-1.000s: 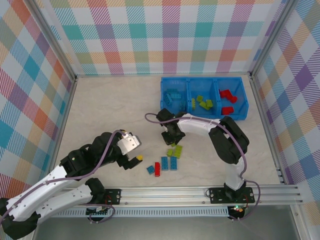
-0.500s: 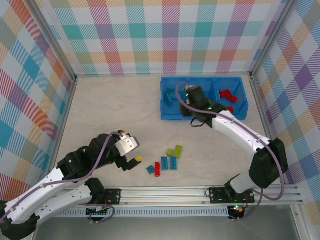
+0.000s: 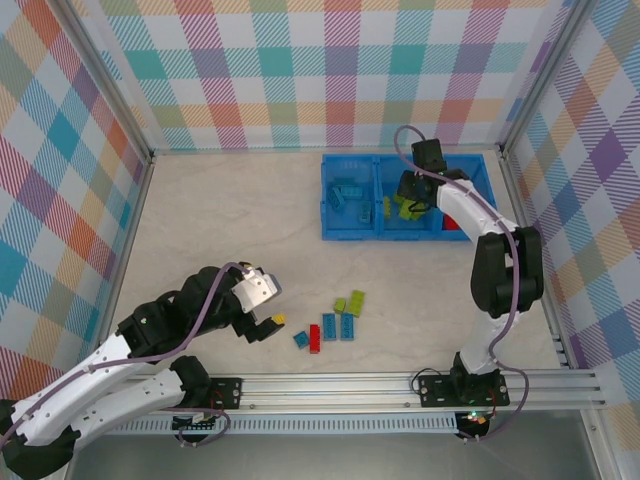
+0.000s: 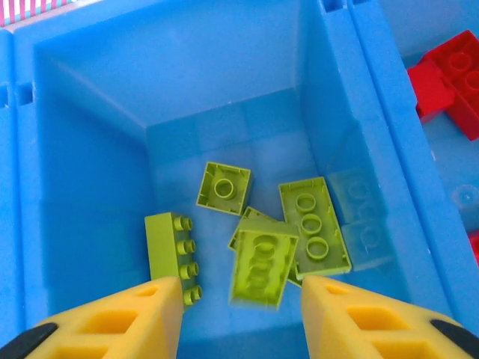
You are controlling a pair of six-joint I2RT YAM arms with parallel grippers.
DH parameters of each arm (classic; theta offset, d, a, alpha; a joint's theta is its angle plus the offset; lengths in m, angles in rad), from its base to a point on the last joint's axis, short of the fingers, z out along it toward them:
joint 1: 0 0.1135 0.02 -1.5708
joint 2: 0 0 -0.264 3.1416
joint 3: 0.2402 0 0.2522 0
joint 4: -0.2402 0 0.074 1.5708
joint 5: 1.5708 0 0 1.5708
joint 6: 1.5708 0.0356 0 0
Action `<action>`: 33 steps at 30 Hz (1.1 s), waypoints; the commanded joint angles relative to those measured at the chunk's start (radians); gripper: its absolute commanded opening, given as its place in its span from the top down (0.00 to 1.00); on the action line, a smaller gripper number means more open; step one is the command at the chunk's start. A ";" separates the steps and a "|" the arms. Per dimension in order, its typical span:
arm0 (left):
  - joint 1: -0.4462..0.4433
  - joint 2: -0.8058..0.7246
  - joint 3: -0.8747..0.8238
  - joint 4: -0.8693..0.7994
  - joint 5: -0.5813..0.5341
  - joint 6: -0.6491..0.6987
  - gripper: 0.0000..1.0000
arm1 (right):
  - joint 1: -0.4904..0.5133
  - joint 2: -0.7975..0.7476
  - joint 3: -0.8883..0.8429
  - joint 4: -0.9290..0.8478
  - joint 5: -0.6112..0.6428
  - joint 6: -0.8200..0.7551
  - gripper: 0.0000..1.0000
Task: Sort the legos into containers by color
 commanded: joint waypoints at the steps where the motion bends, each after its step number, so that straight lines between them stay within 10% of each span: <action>1: 0.013 -0.007 -0.008 -0.007 0.018 -0.015 0.00 | 0.000 -0.024 0.057 -0.037 -0.027 -0.004 0.54; 17: 0.019 -0.073 -0.059 0.069 0.120 0.031 0.00 | 0.216 -0.611 -0.554 -0.092 -0.376 0.253 0.49; 24: 0.039 -0.085 -0.070 0.105 0.169 0.048 0.00 | 0.460 -0.519 -0.651 -0.087 -0.341 0.431 0.35; 33: 0.038 -0.090 -0.075 0.076 0.139 0.028 0.00 | 0.508 -0.310 -0.605 -0.061 -0.306 0.409 0.34</action>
